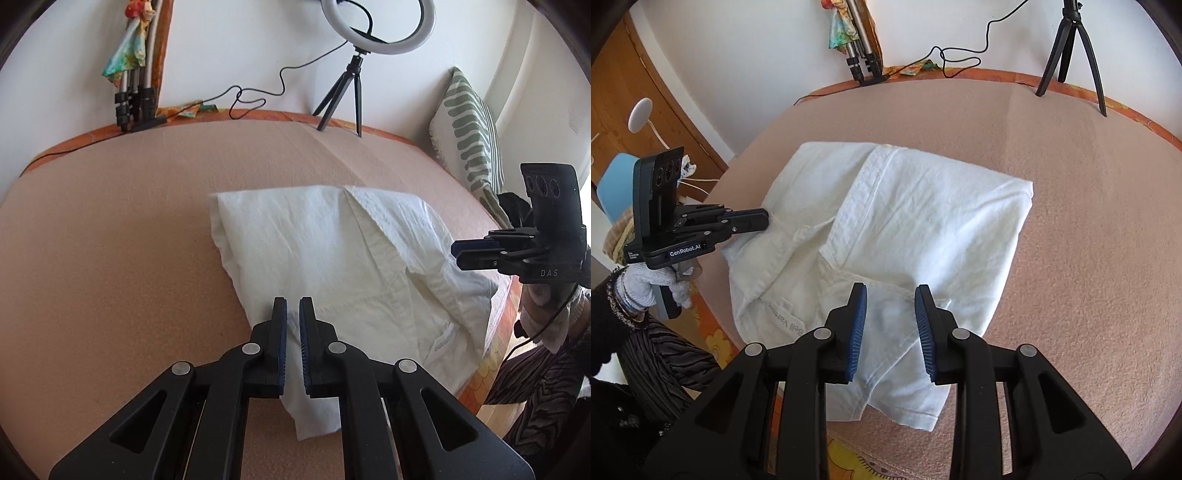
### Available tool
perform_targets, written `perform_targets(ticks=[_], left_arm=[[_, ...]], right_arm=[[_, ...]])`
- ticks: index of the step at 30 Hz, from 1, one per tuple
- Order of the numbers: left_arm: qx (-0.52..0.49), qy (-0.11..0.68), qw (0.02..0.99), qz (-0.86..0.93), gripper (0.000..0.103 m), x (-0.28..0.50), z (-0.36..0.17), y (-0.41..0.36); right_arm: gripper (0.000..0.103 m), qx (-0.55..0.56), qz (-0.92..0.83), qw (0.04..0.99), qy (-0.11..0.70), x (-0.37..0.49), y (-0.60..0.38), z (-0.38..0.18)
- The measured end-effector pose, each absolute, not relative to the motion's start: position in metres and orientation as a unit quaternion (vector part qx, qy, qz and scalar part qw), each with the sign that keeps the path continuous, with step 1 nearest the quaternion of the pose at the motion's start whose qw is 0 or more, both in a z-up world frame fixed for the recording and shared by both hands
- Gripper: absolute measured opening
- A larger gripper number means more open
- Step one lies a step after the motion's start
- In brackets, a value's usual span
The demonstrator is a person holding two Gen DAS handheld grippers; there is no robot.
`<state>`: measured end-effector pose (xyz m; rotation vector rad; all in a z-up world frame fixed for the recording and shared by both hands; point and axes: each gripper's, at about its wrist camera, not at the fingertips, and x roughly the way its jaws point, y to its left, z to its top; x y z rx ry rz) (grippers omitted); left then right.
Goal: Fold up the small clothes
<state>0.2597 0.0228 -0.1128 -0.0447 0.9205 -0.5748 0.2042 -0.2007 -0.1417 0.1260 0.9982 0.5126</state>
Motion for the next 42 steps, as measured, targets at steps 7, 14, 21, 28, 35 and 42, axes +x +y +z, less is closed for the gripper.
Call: perform_targets(ticks=[7,14,21,28,35,42], left_arm=[[-0.040,0.413,0.871,-0.261,0.007,0.309,-0.095,0.001],[-0.033,0.464,0.855,-0.230,0.007,0.342,-0.136,0.000],[-0.021,0.465,0.854,-0.235,0.007,0.340,-0.144,-0.001],[-0.034,0.434,0.864,-0.254,0.007,0.305,-0.103,0.021],[-0.055,0.447,0.851,-0.270,0.007,0.264,-0.099,0.030],[-0.077,0.440,0.841,-0.306,0.007,0.238,-0.084,0.012]], right_arm=[[0.029,0.077,0.202,0.861,0.460,0.263,-0.195,-0.136],[0.029,0.093,0.197,0.833,0.509,0.303,-0.193,-0.170],[0.027,0.117,0.194,0.822,0.522,0.302,-0.202,-0.186],[0.035,0.165,0.180,0.828,0.505,0.256,-0.242,-0.152],[0.035,0.178,0.141,0.813,0.536,0.192,-0.256,-0.165],[0.035,0.182,0.125,0.813,0.539,0.172,-0.257,-0.172]])
